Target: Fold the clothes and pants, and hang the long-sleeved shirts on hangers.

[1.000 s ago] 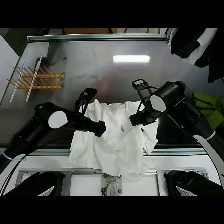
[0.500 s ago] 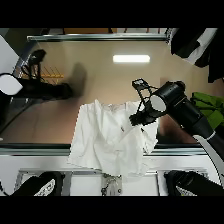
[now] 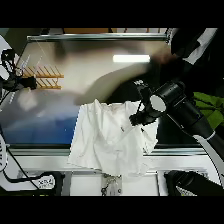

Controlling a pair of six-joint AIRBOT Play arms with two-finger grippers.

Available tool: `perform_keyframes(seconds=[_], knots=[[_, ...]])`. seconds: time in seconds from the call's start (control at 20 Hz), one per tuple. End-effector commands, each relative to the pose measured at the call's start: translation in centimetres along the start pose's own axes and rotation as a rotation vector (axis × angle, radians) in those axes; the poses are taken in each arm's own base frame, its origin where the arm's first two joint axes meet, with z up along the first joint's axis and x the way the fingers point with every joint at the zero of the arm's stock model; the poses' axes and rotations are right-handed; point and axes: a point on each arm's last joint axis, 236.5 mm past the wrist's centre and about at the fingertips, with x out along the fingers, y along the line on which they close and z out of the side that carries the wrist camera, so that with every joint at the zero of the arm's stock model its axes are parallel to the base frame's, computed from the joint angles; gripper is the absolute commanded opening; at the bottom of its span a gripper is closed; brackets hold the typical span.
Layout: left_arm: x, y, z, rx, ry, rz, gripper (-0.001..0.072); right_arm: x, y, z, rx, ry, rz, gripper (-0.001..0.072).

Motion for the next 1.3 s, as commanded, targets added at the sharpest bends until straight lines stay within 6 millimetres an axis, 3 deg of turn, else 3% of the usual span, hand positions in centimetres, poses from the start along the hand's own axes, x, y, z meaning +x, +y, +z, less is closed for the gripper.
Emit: perform_keyframes(seconds=[0.0,0.2,0.55,0.9,1.1,1.25], knots=[[5.5,3.5,0.5,0.054,0.021,0.109,0.0635,0.0,0.0,0.0,0.000,0.001,0.000,0.0018],[10.4,5.1,-0.5,0.102,0.096,0.166,0.0634,0.0,0.0,0.0,0.000,0.001,0.000,0.0018],[15.5,5.5,0.2,0.123,0.114,0.186,0.0635,0.0,0.0,0.0,0.001,0.001,0.001,0.0018],[17.7,7.2,-0.1,0.095,0.092,0.189,0.0634,0.0,0.0,0.0,0.001,0.001,0.000,0.0018],[17.9,7.1,0.8,0.099,0.055,0.189,0.0634,0.0,0.0,0.0,0.000,0.001,0.001,0.0018],[18.6,6.9,0.1,0.106,0.054,0.182,0.0635,0.0,0.0,0.0,0.001,0.000,0.000,0.0018]])
